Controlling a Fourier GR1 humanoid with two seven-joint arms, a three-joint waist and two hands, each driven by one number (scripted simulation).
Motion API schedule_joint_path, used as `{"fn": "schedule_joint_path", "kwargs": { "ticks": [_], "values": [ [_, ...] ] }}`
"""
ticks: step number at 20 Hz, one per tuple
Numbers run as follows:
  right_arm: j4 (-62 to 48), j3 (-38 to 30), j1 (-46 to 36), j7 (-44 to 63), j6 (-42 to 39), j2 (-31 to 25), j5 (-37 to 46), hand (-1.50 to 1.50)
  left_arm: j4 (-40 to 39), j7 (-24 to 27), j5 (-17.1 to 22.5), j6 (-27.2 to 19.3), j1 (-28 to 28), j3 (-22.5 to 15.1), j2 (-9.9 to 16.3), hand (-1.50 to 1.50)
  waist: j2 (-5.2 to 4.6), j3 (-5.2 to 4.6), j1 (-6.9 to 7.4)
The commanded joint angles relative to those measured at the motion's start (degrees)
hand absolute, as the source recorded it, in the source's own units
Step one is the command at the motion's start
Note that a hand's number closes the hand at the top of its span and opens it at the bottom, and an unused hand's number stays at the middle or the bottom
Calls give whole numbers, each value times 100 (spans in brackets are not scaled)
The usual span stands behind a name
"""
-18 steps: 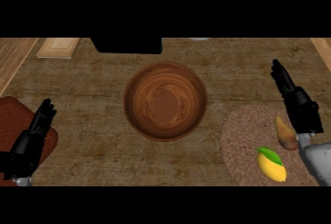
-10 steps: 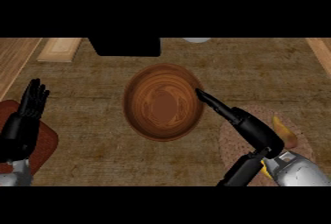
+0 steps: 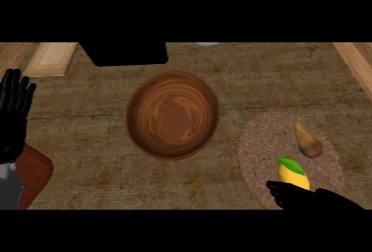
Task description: Pick the lemon from the placemat and place it in the bowl
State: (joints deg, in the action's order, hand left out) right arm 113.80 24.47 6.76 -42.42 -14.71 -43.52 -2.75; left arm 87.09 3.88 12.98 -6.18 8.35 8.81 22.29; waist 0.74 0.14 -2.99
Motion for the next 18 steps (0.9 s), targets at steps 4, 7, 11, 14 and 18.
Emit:
{"fn": "schedule_joint_path", "kwargs": {
  "ticks": [4,7,11,14,18],
  "values": [
    [652,-1991,833,-401,11,-1548,-1,-150,-76,-1,-54,-91,112,5,-100,0,-15,-21,-41],
    [696,-2822,1361,-364,-201,-2073,-94,-150,46,-203,51,-47,48,135,23,0,16,-21,-97],
    [542,-3228,1243,-146,-464,-2700,788,-150,55,-185,-18,-29,147,-35,-94,0,-15,-23,-5],
    [676,-3423,1377,63,-794,-3020,1117,-150,-32,-217,199,224,116,237,154,0,-27,-22,103],
    [702,-3952,1627,-322,-966,-3266,1737,-150,60,-456,-68,-104,415,3,-22,0,-24,-14,63]
  ]
}}
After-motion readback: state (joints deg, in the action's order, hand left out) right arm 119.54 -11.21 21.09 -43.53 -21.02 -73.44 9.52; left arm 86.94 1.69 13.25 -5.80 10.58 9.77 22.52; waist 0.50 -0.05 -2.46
